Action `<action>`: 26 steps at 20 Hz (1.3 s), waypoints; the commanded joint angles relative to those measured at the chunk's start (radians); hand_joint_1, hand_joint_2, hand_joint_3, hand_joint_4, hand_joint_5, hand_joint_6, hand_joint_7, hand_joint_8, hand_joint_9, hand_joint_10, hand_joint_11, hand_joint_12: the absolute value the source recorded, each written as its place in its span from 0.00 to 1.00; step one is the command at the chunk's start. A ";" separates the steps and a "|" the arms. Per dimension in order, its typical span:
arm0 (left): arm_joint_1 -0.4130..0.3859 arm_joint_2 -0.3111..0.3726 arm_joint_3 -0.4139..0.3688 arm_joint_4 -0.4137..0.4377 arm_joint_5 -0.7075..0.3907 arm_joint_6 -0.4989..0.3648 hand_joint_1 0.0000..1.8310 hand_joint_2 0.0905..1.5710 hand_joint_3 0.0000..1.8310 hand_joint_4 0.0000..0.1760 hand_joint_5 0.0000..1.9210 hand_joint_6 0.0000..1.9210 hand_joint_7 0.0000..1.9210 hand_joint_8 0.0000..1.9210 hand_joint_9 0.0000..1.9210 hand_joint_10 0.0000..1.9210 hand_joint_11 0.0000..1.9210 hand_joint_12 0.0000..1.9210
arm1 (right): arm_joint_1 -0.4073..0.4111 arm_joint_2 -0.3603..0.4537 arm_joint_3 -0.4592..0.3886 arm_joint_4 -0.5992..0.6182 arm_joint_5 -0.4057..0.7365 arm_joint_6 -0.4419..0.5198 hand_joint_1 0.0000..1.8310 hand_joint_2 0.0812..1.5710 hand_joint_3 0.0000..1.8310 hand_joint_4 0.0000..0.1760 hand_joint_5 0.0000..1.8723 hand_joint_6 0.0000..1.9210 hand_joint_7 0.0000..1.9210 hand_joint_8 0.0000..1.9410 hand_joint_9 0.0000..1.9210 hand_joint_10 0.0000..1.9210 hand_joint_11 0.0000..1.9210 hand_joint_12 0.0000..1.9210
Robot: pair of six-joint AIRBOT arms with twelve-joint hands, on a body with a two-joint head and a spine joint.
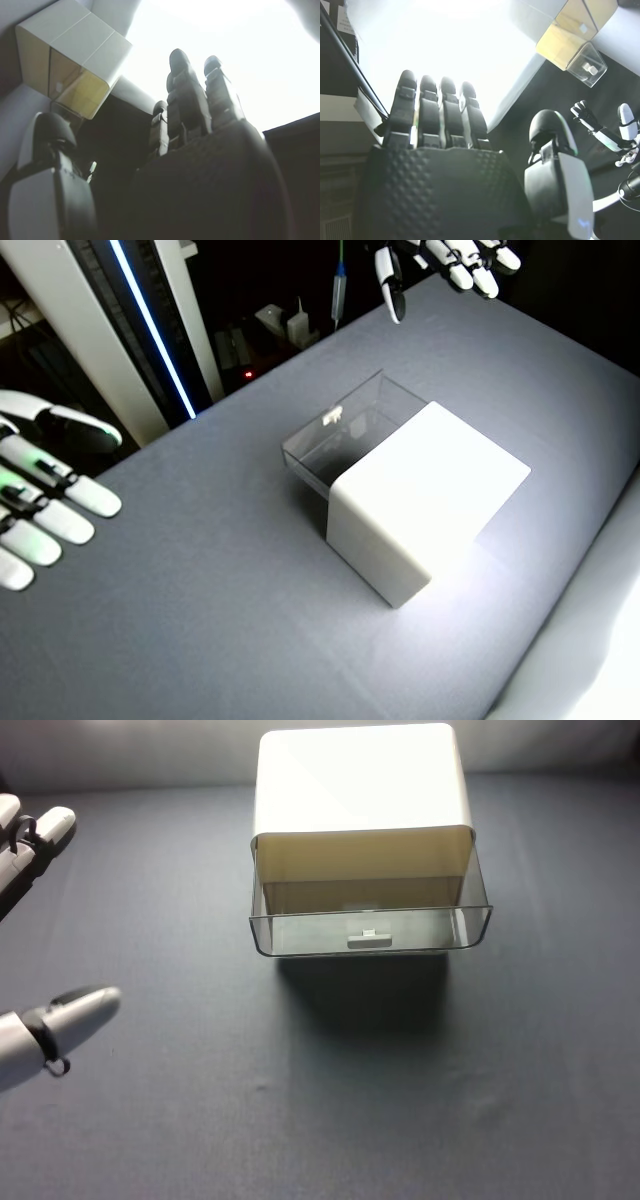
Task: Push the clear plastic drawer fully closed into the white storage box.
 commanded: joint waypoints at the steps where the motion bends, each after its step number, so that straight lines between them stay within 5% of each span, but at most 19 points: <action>1: -0.003 -0.001 0.005 0.013 -0.123 -0.002 0.01 0.67 0.02 0.94 0.00 0.00 0.00 0.00 0.00 0.00 0.00 0.00 | 0.005 0.001 0.000 0.002 0.127 0.002 0.17 0.82 0.01 0.27 0.08 0.00 0.04 0.00 0.01 0.00 0.00 0.05; 2: -0.003 -0.002 0.005 0.013 -0.123 -0.002 0.01 0.67 0.02 0.95 0.00 0.00 0.00 0.00 0.00 0.00 0.00 0.00 | 0.005 0.001 0.000 0.002 0.127 0.002 0.16 0.82 0.01 0.32 0.08 0.00 0.04 0.00 0.02 0.00 0.00 0.07; 4: -0.003 -0.004 0.007 0.013 -0.123 -0.004 0.01 0.66 0.01 1.00 0.00 0.00 0.00 0.00 0.00 0.00 0.00 0.00 | 0.005 0.000 0.000 0.002 0.127 0.002 0.17 0.83 0.00 0.16 0.08 0.00 0.05 0.00 0.02 0.00 0.00 0.09; 6: -0.003 -0.007 0.008 0.013 -0.123 -0.007 0.02 0.67 0.01 0.98 0.00 0.00 0.00 0.00 0.00 0.00 0.00 0.00 | 0.004 -0.006 -0.001 0.002 0.127 0.002 0.17 0.81 0.00 0.12 0.09 0.00 0.05 0.00 0.03 0.00 0.00 0.11; 7: -0.003 -0.010 0.010 0.012 -0.123 -0.007 0.01 0.68 0.01 0.85 0.00 0.00 0.00 0.00 0.00 0.00 0.00 0.00 | 0.004 -0.012 -0.002 -0.002 0.124 0.003 0.18 0.82 0.00 0.16 0.09 0.00 0.06 0.00 0.03 0.00 0.00 0.09; 8: -0.003 -0.012 0.011 0.012 -0.123 -0.009 0.01 0.68 0.01 0.76 0.00 0.00 0.00 0.00 0.00 0.00 0.00 0.00 | 0.004 -0.019 -0.002 -0.013 0.119 0.003 0.18 0.84 0.00 0.05 0.08 0.00 0.05 0.00 0.03 0.00 0.00 0.10; 10: -0.005 -0.014 0.012 0.012 -0.123 -0.012 0.02 0.68 0.01 0.75 0.00 0.00 0.00 0.00 0.00 0.00 0.00 0.00 | 0.004 -0.028 0.000 -0.037 0.101 0.003 0.22 0.82 0.00 0.00 0.08 0.00 0.05 0.00 0.03 0.00 0.00 0.06; 13: -0.007 -0.018 0.015 0.008 -0.123 -0.014 0.03 0.68 0.01 0.99 0.00 0.00 0.00 0.00 0.00 0.00 0.00 0.00 | 0.015 -0.050 0.006 -0.087 0.047 0.003 0.23 0.74 0.00 0.21 0.10 0.00 0.05 0.00 0.02 0.00 0.00 0.06; 14: -0.011 -0.021 0.016 0.008 -0.123 -0.015 0.02 0.68 0.00 1.00 0.00 0.00 0.00 0.00 0.00 0.00 0.00 0.00 | 0.025 -0.055 0.007 -0.100 0.033 0.004 0.25 0.74 0.00 0.10 0.09 0.00 0.05 0.00 0.03 0.00 0.00 0.08; 16: -0.012 -0.023 0.017 0.006 -0.123 -0.016 0.00 0.69 0.01 1.00 0.00 0.00 0.00 0.00 0.00 0.00 0.00 0.00 | 0.047 -0.071 0.013 -0.128 -0.008 0.008 0.23 0.73 0.00 0.12 0.10 0.00 0.06 0.00 0.03 0.00 0.00 0.11; 17: -0.012 -0.023 0.017 0.004 -0.123 -0.016 0.01 0.70 0.01 1.00 0.00 0.00 0.00 0.00 0.00 0.00 0.00 0.00 | 0.067 -0.081 0.018 -0.152 -0.040 0.015 0.21 0.69 0.00 0.21 0.13 0.00 0.08 0.00 0.06 0.00 0.00 0.23; 18: -0.012 -0.023 0.018 0.000 -0.123 -0.016 0.01 0.69 0.01 1.00 0.00 0.00 0.00 0.00 0.00 0.00 0.00 0.00 | 0.089 -0.096 0.025 -0.181 -0.075 0.019 0.20 0.70 0.00 0.15 0.11 0.00 0.07 0.00 0.04 0.00 0.00 0.20; 21: -0.012 -0.024 0.020 -0.005 -0.123 -0.018 0.01 0.69 0.00 0.75 0.00 0.00 0.00 0.00 0.00 0.00 0.00 0.00 | 0.146 -0.117 0.034 -0.262 -0.155 0.040 0.18 0.71 0.00 0.22 0.12 0.00 0.07 0.00 0.03 0.00 0.00 0.10; 23: -0.012 -0.025 0.022 -0.010 -0.122 -0.018 0.00 0.67 0.00 0.97 0.00 0.00 0.00 0.00 0.00 0.00 0.00 0.00 | 0.185 -0.129 0.035 -0.323 -0.214 0.050 0.18 0.67 0.00 0.26 0.12 0.00 0.06 0.00 0.03 0.00 0.00 0.08; 24: -0.012 -0.028 0.024 -0.013 -0.122 -0.019 0.01 0.67 0.00 0.99 0.00 0.00 0.00 0.00 0.00 0.00 0.00 0.00 | 0.205 -0.141 0.038 -0.362 -0.251 0.062 0.21 0.67 0.00 0.22 0.14 0.00 0.06 0.00 0.04 0.00 0.00 0.13; 25: -0.012 -0.029 0.025 -0.015 -0.122 -0.019 0.01 0.67 0.00 0.91 0.00 0.00 0.00 0.00 0.00 0.00 0.00 0.00 | 0.213 -0.146 0.040 -0.376 -0.263 0.071 0.16 0.68 0.00 0.18 0.10 0.00 0.04 0.00 0.02 0.00 0.00 0.10; 26: -0.012 -0.030 0.027 -0.017 -0.122 -0.019 0.01 0.68 0.00 0.84 0.00 0.00 0.00 0.00 0.00 0.00 0.00 0.00 | 0.226 -0.151 0.041 -0.403 -0.282 0.084 0.18 0.68 0.00 0.38 0.09 0.00 0.03 0.00 0.01 0.00 0.00 0.02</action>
